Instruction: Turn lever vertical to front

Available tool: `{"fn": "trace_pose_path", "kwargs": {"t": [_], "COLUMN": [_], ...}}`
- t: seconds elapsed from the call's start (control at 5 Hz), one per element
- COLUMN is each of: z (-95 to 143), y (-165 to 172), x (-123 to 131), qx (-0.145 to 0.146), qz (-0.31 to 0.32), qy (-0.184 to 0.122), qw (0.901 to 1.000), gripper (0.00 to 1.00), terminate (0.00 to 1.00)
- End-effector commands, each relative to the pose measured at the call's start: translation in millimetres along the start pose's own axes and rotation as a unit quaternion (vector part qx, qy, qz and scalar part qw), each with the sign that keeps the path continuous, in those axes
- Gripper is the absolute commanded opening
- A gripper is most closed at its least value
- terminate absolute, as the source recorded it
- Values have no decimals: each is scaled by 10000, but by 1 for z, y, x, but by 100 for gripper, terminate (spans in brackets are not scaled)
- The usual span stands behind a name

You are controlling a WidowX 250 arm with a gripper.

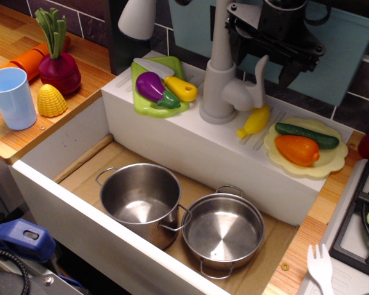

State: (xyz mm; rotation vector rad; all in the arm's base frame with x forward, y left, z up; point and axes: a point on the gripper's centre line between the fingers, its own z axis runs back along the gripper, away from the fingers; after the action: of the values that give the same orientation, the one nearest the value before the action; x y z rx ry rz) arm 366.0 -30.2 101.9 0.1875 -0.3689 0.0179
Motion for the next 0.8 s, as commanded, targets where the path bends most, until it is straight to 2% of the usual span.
{"fn": "trace_pose_path", "kwargs": {"t": [0.0,0.6], "z": [12,17], "y": [2,-4], "x": [22,2], "qx": [93,17], "qz": [67,350], "qy": [-366,-182], "qw": [9993,9992], "gripper": [0,0], "terminate": [0,0]}}
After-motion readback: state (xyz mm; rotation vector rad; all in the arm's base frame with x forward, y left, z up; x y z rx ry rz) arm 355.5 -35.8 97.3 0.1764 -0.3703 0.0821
